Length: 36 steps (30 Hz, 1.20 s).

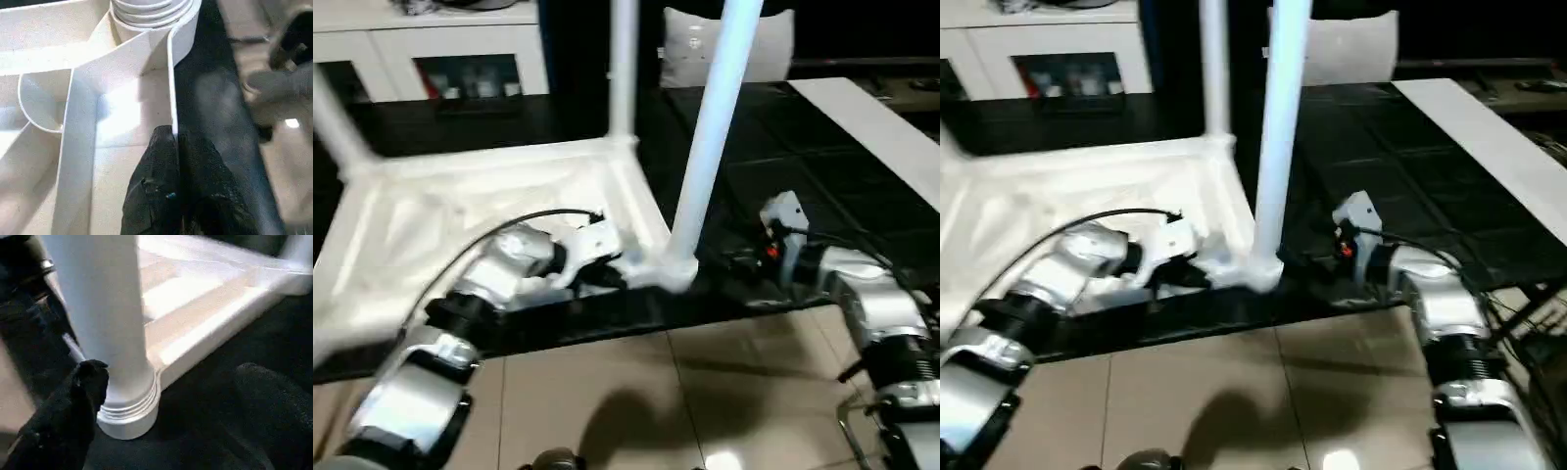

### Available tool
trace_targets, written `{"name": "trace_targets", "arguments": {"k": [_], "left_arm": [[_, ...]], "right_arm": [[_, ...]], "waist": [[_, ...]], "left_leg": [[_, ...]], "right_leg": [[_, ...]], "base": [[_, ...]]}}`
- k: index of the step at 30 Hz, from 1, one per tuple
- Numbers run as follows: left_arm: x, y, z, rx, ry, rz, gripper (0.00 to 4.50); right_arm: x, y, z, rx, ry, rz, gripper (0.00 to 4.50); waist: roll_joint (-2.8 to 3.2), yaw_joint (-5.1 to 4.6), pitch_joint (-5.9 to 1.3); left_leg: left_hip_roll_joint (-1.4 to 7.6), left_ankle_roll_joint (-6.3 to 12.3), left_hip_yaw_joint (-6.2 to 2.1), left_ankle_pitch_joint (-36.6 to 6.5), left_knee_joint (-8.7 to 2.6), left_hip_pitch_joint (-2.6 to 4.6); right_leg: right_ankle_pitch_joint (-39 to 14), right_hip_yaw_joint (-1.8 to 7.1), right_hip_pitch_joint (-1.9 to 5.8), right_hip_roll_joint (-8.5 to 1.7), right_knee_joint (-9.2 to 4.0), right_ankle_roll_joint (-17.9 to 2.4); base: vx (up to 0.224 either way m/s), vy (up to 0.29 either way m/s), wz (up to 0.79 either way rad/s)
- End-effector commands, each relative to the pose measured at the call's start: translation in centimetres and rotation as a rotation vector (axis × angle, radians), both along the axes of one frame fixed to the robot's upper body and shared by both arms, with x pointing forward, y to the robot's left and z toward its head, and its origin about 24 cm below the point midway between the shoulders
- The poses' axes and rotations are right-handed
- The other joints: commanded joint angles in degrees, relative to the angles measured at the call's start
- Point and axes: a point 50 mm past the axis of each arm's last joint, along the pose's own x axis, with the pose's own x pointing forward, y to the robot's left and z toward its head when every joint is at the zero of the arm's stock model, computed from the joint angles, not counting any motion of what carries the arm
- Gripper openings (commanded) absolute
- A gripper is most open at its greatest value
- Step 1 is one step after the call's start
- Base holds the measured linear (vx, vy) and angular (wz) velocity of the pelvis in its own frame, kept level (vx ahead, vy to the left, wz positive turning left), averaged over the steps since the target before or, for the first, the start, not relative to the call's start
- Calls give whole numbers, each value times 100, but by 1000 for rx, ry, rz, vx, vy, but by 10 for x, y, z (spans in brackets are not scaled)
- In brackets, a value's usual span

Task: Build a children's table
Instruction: Rotate leg to tighten

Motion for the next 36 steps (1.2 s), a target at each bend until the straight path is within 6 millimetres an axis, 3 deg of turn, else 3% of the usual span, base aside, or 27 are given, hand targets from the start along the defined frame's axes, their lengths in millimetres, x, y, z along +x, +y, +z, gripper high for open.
{"name": "trace_targets", "arguments": {"k": [1,4,5,9,10,16,24,27,31,36], "left_arm": [[-4,-4,-2,49,-1,-111,0],[-8,-3,3,41,11,-201,0],[-8,-3,3,39,14,-211,0],[-12,-4,4,39,42,-292,0],[-13,-5,4,37,48,-300,0],[-16,-8,2,34,63,-352,0],[-16,-9,2,31,74,-364,0],[-16,-9,2,33,78,-363,0],[-15,-7,1,32,90,-353,0],[-9,-9,0,-21,117,-210,0]], "right_arm": [[-6,3,3,-24,-6,109,448],[-15,7,3,-31,12,247,448],[-16,7,3,-31,12,255,421],[-18,11,2,-7,43,330,394],[-18,12,2,-2,51,341,369],[-18,19,-4,42,113,397,326],[-19,20,-19,78,177,412,259],[-19,20,-23,89,195,408,225],[-19,20,-24,113,206,403,214],[-18,21,-21,178,181,351,207]], "waist": [[30,10,-430],[20,42,-432],[12,46,-429],[19,61,-416],[21,66,-414],[13,111,-423],[14,143,-442],[13,133,-435],[9,128,-421],[-2,114,-398]], "left_leg": [[458,434,-230,-1097,-342,119],[468,408,-236,-1128,-352,112],[465,390,-238,-1158,-353,107],[464,331,-235,-1236,-357,135],[468,332,-236,-1246,-359,138],[473,308,-238,-1228,-354,137],[483,335,-237,-1086,-343,121],[479,317,-238,-1147,-347,124],[478,285,-242,-1232,-360,145],[479,256,-236,-1292,-367,166]], "right_leg": [[-1503,413,296,-662,-512,-746],[-1523,417,312,-684,-501,-771],[-1591,413,319,-695,-506,-766],[-1906,418,299,-698,-551,-728],[-1925,418,297,-699,-553,-730],[-1913,418,292,-713,-539,-766],[-1640,420,299,-705,-495,-835],[-1799,416,304,-716,-514,-820],[-2086,416,301,-716,-548,-719],[-2302,419,293,-718,-576,-697]], "base": [[0,0,0],[0,0,0],[0,0,0],[0,0,0],[0,0,0],[0,0,0],[0,0,0],[0,0,0],[0,0,0],[0,0,0]]}}
